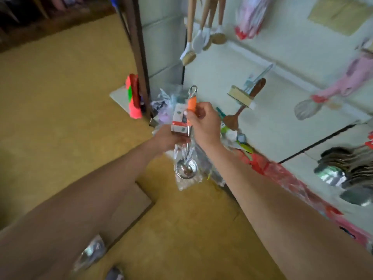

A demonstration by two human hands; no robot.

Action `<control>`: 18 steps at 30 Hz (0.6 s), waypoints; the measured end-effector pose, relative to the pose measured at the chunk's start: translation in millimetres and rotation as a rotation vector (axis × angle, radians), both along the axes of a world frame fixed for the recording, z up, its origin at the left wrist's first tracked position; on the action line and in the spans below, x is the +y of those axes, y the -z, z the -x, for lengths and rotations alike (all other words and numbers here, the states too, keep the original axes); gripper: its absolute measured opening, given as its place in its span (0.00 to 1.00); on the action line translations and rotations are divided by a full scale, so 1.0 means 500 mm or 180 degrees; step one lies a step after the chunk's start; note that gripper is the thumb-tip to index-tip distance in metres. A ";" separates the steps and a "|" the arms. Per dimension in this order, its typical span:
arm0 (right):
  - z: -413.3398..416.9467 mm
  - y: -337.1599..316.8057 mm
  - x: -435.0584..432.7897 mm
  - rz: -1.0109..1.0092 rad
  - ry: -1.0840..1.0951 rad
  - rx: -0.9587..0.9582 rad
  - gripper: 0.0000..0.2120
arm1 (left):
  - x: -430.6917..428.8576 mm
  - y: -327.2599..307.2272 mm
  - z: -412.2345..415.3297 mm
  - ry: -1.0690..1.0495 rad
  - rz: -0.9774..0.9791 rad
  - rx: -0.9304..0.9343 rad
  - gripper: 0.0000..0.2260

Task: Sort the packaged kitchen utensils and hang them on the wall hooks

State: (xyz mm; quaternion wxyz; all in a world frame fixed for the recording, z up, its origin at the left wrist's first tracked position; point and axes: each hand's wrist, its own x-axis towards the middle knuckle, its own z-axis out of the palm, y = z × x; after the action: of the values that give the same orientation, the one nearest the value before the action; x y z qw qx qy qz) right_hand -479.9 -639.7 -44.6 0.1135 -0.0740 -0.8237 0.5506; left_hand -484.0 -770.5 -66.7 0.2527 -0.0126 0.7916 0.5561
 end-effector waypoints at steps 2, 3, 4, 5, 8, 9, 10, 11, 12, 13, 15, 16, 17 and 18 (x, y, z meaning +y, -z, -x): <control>0.022 0.028 -0.100 -0.0120 -0.0279 -0.0062 0.09 | -0.097 0.024 -0.001 -0.0286 -0.0102 -0.0140 0.08; 0.031 0.041 -0.146 -0.0178 -0.0405 -0.0091 0.10 | -0.142 0.037 -0.004 -0.0423 -0.0131 -0.0221 0.08; 0.038 0.054 -0.192 -0.0186 -0.0505 -0.0117 0.11 | -0.187 0.049 -0.006 -0.0568 -0.0144 -0.0308 0.08; 0.046 0.067 -0.238 -0.0164 -0.0592 -0.0156 0.11 | -0.234 0.062 -0.006 -0.0690 -0.0134 -0.0373 0.09; 0.061 0.113 -0.380 -0.0118 -0.0847 -0.0333 0.10 | -0.380 0.105 -0.016 -0.0898 -0.0079 -0.0477 0.11; 0.065 0.131 -0.430 -0.0100 -0.0938 -0.0367 0.10 | -0.430 0.119 -0.022 -0.0962 -0.0047 -0.0510 0.11; 0.068 0.148 -0.478 -0.0095 -0.1027 -0.0382 0.10 | -0.477 0.134 -0.028 -0.1039 -0.0017 -0.0538 0.11; 0.069 0.168 -0.528 -0.0106 -0.1122 -0.0417 0.10 | -0.525 0.151 -0.035 -0.1123 0.0011 -0.0585 0.11; 0.068 0.188 -0.576 -0.0118 -0.1227 -0.0479 0.10 | -0.571 0.169 -0.044 -0.1215 0.0039 -0.0634 0.11; 0.064 0.208 -0.624 -0.0115 -0.1326 -0.0557 0.10 | -0.616 0.188 -0.053 -0.1295 0.0066 -0.0689 0.11; 0.052 0.249 -0.715 -0.0083 -0.1477 -0.0674 0.11 | -0.700 0.227 -0.075 -0.1457 0.0127 -0.0796 0.09; 0.045 0.271 -0.758 -0.0087 -0.1544 -0.0718 0.11 | -0.739 0.246 -0.088 -0.1536 0.0156 -0.0846 0.07; 0.036 0.294 -0.799 -0.0106 -0.1618 -0.0772 0.11 | -0.777 0.267 -0.102 -0.1612 0.0173 -0.0898 0.06; 0.026 0.315 -0.838 -0.0124 -0.1700 -0.0827 0.11 | -0.812 0.288 -0.117 -0.1699 0.0187 -0.0951 0.07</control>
State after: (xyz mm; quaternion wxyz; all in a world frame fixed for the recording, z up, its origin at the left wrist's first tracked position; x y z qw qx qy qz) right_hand -492.7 -1058.7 -202.0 -0.1404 0.0777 -0.8320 0.5311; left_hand -425.4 -1176.4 -210.5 0.2108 -0.3091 0.7302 0.5717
